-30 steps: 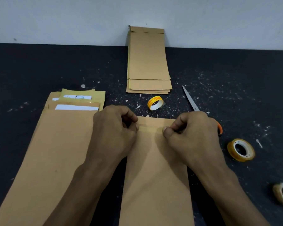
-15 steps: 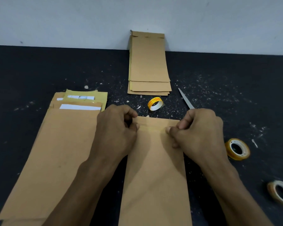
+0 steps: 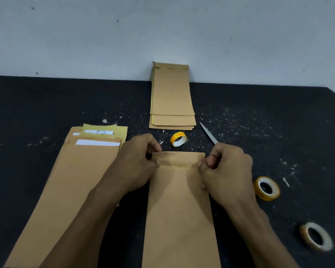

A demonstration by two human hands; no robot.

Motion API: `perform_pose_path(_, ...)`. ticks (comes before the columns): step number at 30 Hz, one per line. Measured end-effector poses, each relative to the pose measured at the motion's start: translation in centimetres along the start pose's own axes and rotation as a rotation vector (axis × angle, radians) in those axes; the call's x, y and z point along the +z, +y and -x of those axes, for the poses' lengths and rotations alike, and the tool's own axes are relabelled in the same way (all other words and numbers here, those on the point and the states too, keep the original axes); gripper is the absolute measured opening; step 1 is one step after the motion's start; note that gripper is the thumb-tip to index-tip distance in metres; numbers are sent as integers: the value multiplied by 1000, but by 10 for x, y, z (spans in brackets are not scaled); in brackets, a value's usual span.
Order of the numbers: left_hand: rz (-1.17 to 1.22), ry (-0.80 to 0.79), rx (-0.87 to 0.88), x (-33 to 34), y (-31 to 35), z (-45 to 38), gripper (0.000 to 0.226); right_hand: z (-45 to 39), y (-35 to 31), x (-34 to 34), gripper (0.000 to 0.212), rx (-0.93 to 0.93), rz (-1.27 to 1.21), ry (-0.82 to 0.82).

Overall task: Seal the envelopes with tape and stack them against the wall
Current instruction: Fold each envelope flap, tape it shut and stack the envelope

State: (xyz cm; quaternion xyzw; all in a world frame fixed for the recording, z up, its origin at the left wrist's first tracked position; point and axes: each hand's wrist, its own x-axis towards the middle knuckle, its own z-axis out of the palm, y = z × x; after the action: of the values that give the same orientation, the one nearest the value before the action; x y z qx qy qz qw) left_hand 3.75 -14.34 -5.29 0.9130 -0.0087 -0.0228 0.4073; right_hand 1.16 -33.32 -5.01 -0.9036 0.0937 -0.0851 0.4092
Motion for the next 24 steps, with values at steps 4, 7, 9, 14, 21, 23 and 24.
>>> perform_pose_path(4, 338, -75, 9, -15, 1, 6, 22, 0, -1, -5, 22, -30, -121, 77)
perform_pose_path(7, 566, -14, 18, -31, 8, 2, 19, -1, -5, -10, 18, 80, -399, -94)
perform_pose_path(9, 652, 45, 47, -43, 14, -3, 19, -1, -7, -13, 14, 124, -479, -231)
perform_pose_path(14, 771, 86, 97, -70, 23, -21, 21, -7, -15, -14, 24, 165, -594, -333)
perform_pose_path(21, 767, 105, 78, -78, 34, -45, 16, -36, -23, -16, 19, 181, -651, -418)
perform_pose_path(23, 695, 74, 65, -74, 36, -52, 14, -50, -29, -16, 22, 202, -699, -373)
perform_pose_path(24, 655, 45, 55, -71, 37, -57, 13, -59, -32, -16, 23, 206, -719, -351)
